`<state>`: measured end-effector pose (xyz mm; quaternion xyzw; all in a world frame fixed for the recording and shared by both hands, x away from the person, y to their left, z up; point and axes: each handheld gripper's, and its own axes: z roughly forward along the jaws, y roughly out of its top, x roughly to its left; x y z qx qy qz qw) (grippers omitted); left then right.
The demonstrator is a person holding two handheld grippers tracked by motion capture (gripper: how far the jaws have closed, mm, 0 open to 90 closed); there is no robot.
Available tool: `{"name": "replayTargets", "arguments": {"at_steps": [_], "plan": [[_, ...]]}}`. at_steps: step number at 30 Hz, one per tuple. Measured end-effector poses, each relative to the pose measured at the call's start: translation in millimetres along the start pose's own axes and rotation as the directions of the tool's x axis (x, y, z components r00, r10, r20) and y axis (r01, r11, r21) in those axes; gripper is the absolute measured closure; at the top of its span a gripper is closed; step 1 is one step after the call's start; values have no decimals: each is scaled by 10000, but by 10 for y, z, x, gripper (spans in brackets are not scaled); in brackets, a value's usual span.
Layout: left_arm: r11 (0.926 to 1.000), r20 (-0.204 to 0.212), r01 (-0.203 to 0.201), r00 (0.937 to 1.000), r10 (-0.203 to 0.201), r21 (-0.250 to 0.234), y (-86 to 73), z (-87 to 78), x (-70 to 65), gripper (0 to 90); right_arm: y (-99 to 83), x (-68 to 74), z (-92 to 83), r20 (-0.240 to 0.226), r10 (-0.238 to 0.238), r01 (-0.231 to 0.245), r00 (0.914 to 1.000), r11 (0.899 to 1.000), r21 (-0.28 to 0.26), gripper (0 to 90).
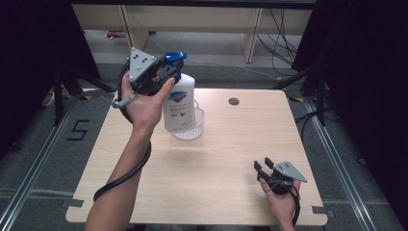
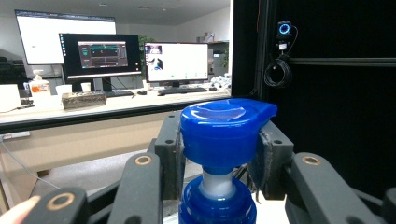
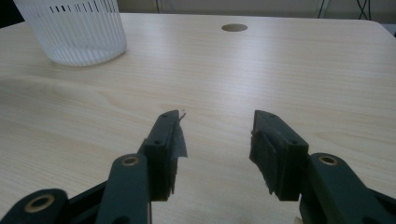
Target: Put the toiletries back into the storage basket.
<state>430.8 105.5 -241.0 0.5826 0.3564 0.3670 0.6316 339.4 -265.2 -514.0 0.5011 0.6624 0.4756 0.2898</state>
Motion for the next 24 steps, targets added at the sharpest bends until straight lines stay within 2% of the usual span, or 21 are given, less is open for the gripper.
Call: {"name": "replayTargets", "arguments": {"at_steps": [2,4,5,7,10,15,17,21,24], "plan": [[10000,39,-32,10000,32,-23,0,20,8,598,1,1,-6,86,-18,18,10000,10000,42,527],[10000,85,-63,9999,64,-47,3,40,10,598,0,17,-12,102,165,-166,9998,9998,95,527],[10000,61,-54,10000,54,-53,7,48,8,598,5,-13,-5,145,-231,232,9996,9997,-24,527],[9999,90,-72,9999,73,-94,16,68,14,598,3,-17,-2,170,-284,285,9995,9996,-55,527],[10000,85,-83,9999,83,-47,31,100,29,598,0,-5,2,59,-122,123,9999,9998,-132,527],[9999,117,-114,9999,115,-21,43,154,46,598,6,-15,-11,185,-291,291,9994,9996,7,527],[9999,97,-112,9999,112,-1,41,172,49,598,5,-21,-4,197,-361,363,9992,9993,-105,527],[9999,92,-101,9999,100,61,25,212,62,598,4,-21,-4,191,-356,358,9992,9993,-95,527],[9999,49,-101,9999,101,131,6,246,87,598,0,-5,3,48,-142,143,9999,9998,-131,527]]}}
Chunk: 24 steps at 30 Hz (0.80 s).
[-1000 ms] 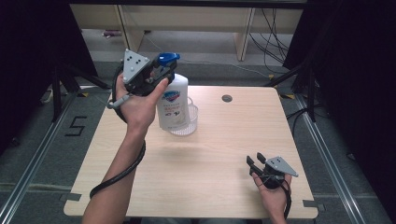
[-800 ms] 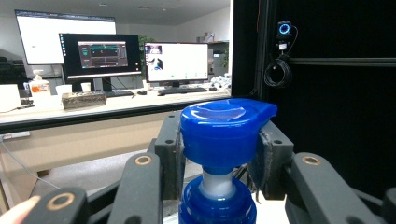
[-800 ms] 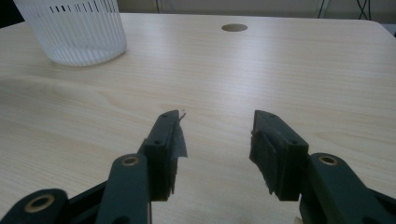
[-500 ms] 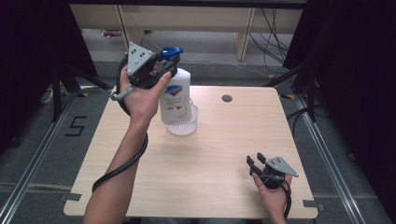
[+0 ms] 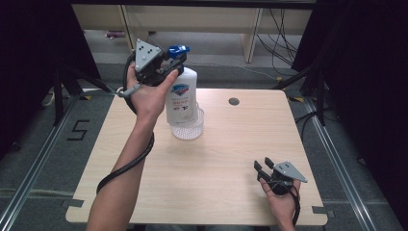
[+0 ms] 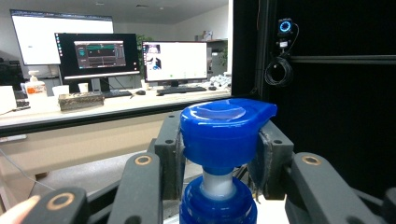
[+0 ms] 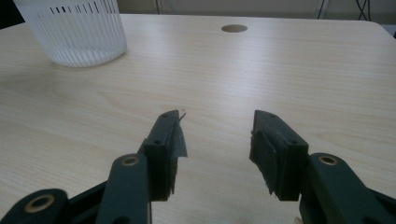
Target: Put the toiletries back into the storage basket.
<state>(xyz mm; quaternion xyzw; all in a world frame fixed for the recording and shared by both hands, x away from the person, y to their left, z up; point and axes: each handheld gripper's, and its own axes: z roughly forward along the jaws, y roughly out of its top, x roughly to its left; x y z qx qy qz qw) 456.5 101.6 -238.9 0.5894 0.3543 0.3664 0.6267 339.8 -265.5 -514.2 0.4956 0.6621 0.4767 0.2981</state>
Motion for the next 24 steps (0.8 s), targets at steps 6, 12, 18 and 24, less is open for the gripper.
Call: {"name": "replayTargets", "arguments": {"at_steps": [6,12,18,24], "plan": [[10000,-25,17,10000,-17,25,-26,76,28,598,2,-14,-1,150,-201,202,9997,9998,-61,527],[10000,-66,-6,10000,6,72,-62,155,56,598,-1,-6,0,36,-41,41,10000,10000,-61,527],[9997,5,-169,9999,169,188,-80,225,72,598,-3,1,-2,27,78,-78,10000,10000,-14,527],[9996,49,-37,10000,36,267,-123,283,108,598,2,-14,-11,118,-164,165,9998,9998,-75,527]]}}
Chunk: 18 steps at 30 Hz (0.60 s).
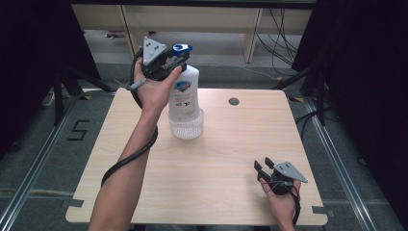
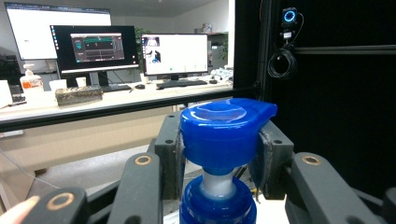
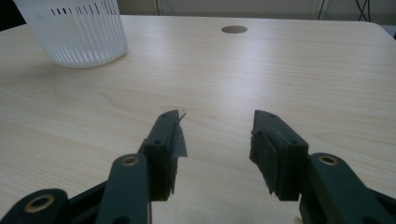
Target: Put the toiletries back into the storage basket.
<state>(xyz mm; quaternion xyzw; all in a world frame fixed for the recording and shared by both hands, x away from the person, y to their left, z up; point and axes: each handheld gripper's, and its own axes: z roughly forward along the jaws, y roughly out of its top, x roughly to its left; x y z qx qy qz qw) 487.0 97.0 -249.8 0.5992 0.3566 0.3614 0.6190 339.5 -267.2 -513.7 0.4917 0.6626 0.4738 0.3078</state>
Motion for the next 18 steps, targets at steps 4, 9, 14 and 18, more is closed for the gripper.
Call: {"name": "replayTargets", "arguments": {"at_steps": [4,9,14,18], "plan": [[10000,-25,-47,10000,47,75,-36,39,6,598,-1,3,1,-8,26,-26,10000,10000,9,527],[9998,-116,16,9999,-14,192,-71,82,23,598,-2,10,-1,-67,132,-132,9999,9999,71,527],[9996,-242,15,9997,-8,289,-104,112,31,598,4,2,-12,-24,8,-7,10000,9998,207,527],[9993,-179,100,9998,-94,364,-136,145,36,598,4,-2,-13,15,-91,90,10000,9998,193,527]]}}
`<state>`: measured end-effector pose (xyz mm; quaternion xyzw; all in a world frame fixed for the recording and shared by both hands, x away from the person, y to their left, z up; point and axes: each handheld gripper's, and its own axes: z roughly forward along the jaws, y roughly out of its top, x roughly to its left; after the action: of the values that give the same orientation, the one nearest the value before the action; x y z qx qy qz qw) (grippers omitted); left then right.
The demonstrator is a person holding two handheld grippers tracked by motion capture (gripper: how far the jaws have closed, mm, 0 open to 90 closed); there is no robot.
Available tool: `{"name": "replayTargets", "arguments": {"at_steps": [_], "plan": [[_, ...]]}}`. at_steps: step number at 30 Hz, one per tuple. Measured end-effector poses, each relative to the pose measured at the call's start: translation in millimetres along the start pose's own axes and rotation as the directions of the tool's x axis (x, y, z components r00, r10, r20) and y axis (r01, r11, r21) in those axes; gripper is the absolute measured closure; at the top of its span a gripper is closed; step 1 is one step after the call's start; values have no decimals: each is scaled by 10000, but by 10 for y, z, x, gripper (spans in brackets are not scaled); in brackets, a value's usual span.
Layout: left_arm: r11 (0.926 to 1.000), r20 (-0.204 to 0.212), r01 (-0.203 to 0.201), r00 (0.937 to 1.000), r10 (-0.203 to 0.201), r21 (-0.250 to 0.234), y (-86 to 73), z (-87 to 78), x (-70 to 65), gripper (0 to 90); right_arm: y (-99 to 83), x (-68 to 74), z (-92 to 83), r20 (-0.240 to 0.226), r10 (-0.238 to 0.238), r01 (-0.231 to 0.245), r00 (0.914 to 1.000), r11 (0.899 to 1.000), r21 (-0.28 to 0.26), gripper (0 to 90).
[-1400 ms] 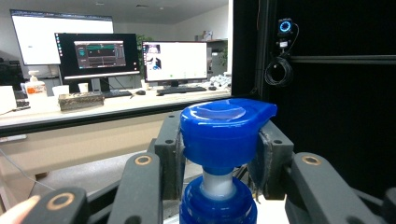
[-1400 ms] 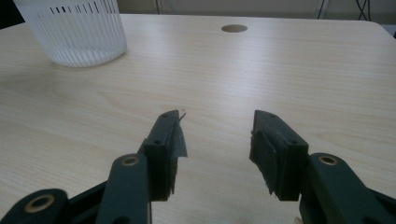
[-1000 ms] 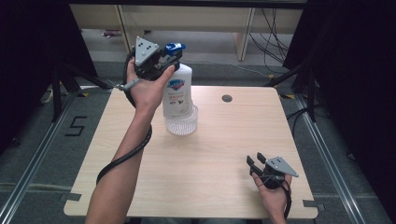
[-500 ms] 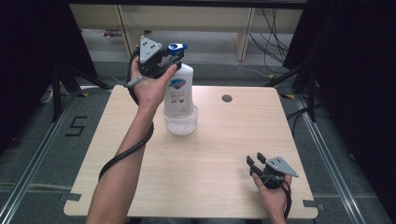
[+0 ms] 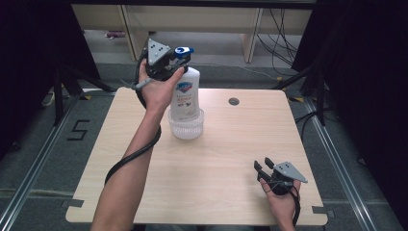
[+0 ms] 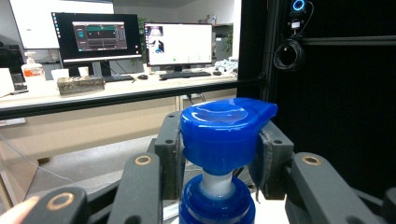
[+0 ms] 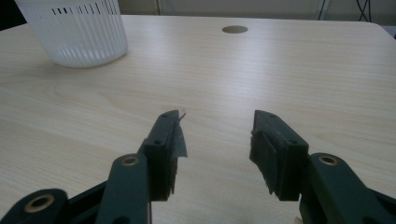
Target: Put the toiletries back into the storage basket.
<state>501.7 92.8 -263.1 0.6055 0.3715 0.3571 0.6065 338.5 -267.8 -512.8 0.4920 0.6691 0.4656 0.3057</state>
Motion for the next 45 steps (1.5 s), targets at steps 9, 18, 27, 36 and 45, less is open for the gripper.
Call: {"name": "replayTargets", "arguments": {"at_steps": [9,18,27,36,45], "plan": [[9999,-79,-36,10000,37,146,-82,43,17,598,-4,6,8,-42,129,-130,9999,9997,-214,526],[9994,-29,158,9999,-157,306,-146,75,20,598,-6,11,4,-39,185,-185,9998,9998,-126,525],[9991,-70,82,9999,-80,406,-207,101,37,597,-6,12,-2,-8,157,-157,9999,9998,-91,525],[9982,-110,188,9998,-182,568,-314,129,52,598,-9,13,2,-69,167,-168,9998,9997,-156,525],[9970,-88,326,9994,-320,703,-395,139,65,597,-9,28,-3,-123,305,-306,9995,9995,-59,526]]}}
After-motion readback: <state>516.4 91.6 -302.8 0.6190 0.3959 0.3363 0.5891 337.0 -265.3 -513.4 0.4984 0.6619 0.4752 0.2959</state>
